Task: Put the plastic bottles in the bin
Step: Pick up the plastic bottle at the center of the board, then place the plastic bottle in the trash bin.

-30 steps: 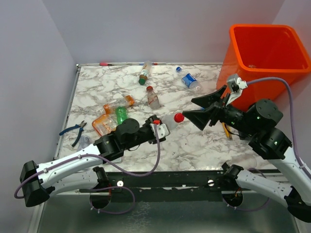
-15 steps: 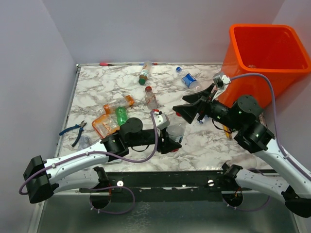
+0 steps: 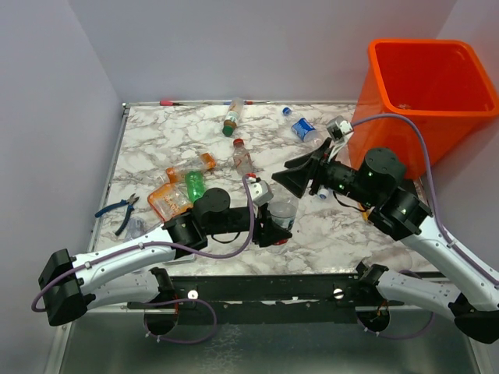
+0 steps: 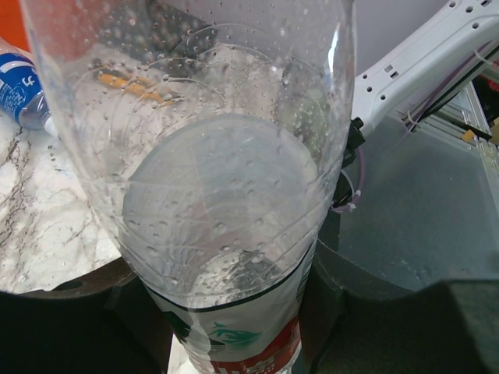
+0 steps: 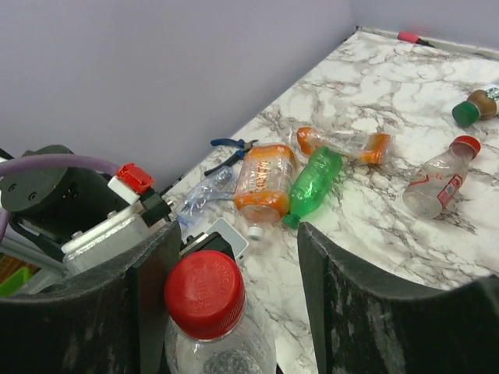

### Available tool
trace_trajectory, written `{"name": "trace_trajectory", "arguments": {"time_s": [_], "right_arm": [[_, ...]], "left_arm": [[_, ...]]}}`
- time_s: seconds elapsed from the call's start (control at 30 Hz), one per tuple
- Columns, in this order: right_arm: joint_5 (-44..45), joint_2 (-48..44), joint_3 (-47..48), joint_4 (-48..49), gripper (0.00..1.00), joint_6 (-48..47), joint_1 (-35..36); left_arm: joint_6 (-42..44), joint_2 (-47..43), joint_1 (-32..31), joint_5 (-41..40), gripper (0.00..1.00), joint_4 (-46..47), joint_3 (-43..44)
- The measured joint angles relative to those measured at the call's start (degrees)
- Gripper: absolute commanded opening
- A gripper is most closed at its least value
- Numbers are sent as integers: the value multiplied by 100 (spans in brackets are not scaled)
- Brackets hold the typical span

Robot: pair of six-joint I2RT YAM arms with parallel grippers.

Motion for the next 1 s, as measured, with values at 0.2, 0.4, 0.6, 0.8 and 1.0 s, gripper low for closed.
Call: {"name": "trace_trajectory", "arguments": {"time_s": [0.2, 0.4, 0.6, 0.8, 1.0], "right_arm": [[-72, -15, 7, -133, 26, 20, 13], [-168, 70, 153, -304, 1, -4, 15], [63, 160, 623, -859, 1, -151, 15], [1637, 133, 1812, -1106, 1, -918, 15], [4037, -92, 2006, 1123, 1, -2828, 15]], "left_arm": [[-37, 0, 2, -39, 42, -70, 11], [-98, -17, 7, -214, 98, -103, 11], [-79, -400, 7, -793, 99, 76, -68], [190, -1408, 7, -1969, 99, 72, -422], [734, -2396, 7, -3136, 99, 79, -717]]}}
